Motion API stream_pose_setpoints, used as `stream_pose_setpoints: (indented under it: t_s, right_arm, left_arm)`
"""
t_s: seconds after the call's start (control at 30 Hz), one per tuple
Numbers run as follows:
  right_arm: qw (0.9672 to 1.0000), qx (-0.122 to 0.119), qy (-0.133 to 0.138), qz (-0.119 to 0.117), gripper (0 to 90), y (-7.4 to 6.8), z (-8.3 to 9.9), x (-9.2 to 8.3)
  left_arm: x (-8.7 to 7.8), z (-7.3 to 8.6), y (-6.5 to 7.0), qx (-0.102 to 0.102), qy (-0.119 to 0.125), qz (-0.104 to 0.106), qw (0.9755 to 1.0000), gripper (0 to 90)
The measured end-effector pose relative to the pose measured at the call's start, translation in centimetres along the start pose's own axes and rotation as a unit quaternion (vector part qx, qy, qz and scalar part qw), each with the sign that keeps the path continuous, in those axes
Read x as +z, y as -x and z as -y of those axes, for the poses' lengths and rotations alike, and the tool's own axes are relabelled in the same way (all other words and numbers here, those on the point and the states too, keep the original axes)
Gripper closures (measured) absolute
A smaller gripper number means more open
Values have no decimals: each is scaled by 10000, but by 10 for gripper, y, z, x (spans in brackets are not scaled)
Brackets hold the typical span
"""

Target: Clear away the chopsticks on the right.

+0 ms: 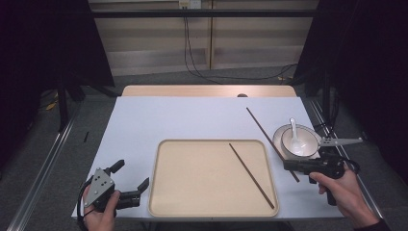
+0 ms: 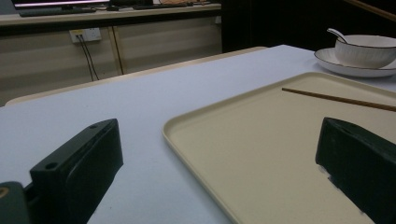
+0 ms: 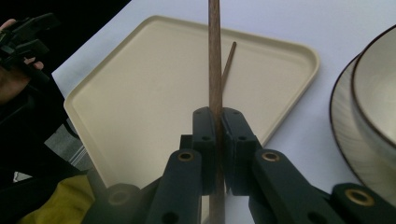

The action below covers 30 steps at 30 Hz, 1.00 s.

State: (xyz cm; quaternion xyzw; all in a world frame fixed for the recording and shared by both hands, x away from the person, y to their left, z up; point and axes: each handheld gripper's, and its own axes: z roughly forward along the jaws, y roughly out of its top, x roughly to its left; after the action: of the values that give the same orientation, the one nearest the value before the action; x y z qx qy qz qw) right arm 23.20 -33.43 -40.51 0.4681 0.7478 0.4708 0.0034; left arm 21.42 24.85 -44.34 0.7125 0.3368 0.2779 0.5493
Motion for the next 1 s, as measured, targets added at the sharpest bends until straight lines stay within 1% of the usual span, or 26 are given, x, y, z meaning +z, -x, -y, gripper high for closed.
stream_pose_setpoints:
  t_s: [0.03,0.1,0.13,0.2,0.27,0.33,0.5,0.53,0.57,0.67,0.7,0.73,0.77,0.83,0.87,1.0]
  right_arm:
    - [10000,5,-35,-41,851,-2,1,2]
    - [9999,-7,-45,-133,851,-7,3,7]
    - [9998,2,-99,-150,851,-9,4,11]
    - [9997,88,-135,-161,851,-13,7,17]
    - [9996,152,-155,-176,851,-17,10,22]
    - [9995,198,-148,-181,851,-21,13,26]
    - [9991,310,-193,-192,851,-29,21,38]
    - [9988,381,-221,-208,851,-30,22,40]
    - [9988,405,-204,-207,851,-32,23,42]
    - [9983,491,-272,-144,851,-34,26,47]
    - [9983,489,-309,-116,851,-35,28,48]
    - [9980,538,-333,-79,851,-36,29,51]
    - [9975,589,-372,-105,851,-36,31,53]
    - [9970,612,-470,-35,851,-37,35,59]
    - [9965,649,-532,-28,851,-38,37,61]
    - [9952,701,-684,56,851,-40,42,70]
  left_arm:
    - [0,0,0,39,-8,-23,10000,7]
    - [0,0,0,15,-4,0,10000,7]
    - [0,0,0,11,0,-3,10000,7]
    - [0,0,0,42,-9,-30,10000,7]
    - [0,0,-1,-7,6,2,10000,7]
    - [0,0,-1,16,0,-47,10000,7]
    - [-1,0,-1,15,13,-50,10000,7]
    - [-1,0,-1,33,10,-47,10000,7]
    - [-1,0,-1,7,24,-36,10000,7]
    - [-1,0,-1,6,15,-32,10000,7]
    - [-1,0,-1,-5,8,-18,10000,7]
    - [0,0,0,-27,18,21,10000,7]
    - [0,0,0,-47,15,30,10000,7]
    - [-1,0,0,-29,2,27,10000,7]
    - [0,0,0,-59,23,27,10000,7]
    - [-1,0,-1,-13,9,9,10000,7]
